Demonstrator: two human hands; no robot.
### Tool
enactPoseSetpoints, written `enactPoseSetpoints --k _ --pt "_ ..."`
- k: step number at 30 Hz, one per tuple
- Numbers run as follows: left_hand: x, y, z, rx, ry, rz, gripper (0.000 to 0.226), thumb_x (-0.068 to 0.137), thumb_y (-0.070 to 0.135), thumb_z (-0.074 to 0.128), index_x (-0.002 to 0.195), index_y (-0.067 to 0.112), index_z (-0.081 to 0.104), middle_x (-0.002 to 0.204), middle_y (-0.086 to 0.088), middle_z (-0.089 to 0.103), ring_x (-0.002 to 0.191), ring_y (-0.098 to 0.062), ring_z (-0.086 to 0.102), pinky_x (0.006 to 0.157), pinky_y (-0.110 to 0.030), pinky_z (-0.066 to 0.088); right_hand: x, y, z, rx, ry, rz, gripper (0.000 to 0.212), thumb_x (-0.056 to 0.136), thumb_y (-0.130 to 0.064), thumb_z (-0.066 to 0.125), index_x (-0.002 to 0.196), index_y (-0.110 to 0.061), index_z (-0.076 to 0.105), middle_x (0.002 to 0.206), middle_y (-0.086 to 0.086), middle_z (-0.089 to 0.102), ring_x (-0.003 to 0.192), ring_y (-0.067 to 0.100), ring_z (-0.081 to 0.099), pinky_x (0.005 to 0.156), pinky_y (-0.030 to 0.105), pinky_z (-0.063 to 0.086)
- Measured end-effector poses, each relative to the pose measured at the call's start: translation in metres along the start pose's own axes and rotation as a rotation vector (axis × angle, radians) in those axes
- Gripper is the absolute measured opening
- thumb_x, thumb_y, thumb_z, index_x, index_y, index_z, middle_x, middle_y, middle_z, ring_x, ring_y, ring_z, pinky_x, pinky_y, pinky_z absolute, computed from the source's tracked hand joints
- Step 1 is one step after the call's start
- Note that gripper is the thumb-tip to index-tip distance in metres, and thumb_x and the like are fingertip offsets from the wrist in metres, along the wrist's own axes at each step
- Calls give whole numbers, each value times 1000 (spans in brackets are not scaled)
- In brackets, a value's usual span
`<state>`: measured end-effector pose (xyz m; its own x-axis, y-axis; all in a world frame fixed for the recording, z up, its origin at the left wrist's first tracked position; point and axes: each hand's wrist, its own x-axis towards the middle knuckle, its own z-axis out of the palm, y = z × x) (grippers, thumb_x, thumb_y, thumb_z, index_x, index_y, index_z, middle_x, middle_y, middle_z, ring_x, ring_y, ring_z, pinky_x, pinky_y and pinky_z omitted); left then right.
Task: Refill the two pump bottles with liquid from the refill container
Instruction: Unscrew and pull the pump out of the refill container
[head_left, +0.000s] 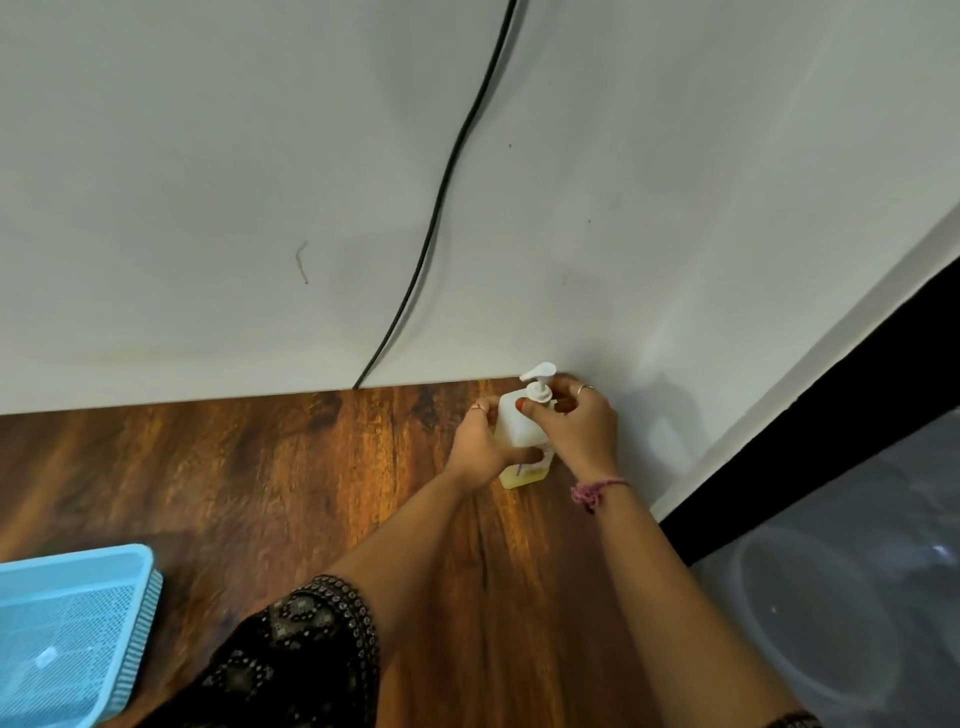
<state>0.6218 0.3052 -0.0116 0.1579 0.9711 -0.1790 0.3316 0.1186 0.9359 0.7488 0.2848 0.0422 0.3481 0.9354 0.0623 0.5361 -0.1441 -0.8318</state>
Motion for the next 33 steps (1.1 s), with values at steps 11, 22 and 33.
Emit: enactPoseSetpoints --k 11,22,33 --pt "-107 23 -119 -125 147 90 68 59 19 92 115 19 53 106 8 66 95 -5 66 76 -20 56 -78 -111 10 84 -183 -236 41 71 -42 79 98 -15 64 90 -6 65 78 7 61 57 6 44" --pt "-218 18 -241 -156 248 141 68 55 24 93 112 19 56 106 4 70 95 -11 70 79 -27 59 -189 -218 61 130 -148 -391 38 70 -45 79 95 -20 67 90 -9 65 78 1 58 58 5 42" --pt "-311 3 -374 -139 277 198 66 58 27 91 113 21 57 106 5 70 93 -9 70 74 -21 58 -292 -319 130 200 -152 -416 39 68 -43 80 96 -19 68 88 -9 65 78 4 58 65 15 44"
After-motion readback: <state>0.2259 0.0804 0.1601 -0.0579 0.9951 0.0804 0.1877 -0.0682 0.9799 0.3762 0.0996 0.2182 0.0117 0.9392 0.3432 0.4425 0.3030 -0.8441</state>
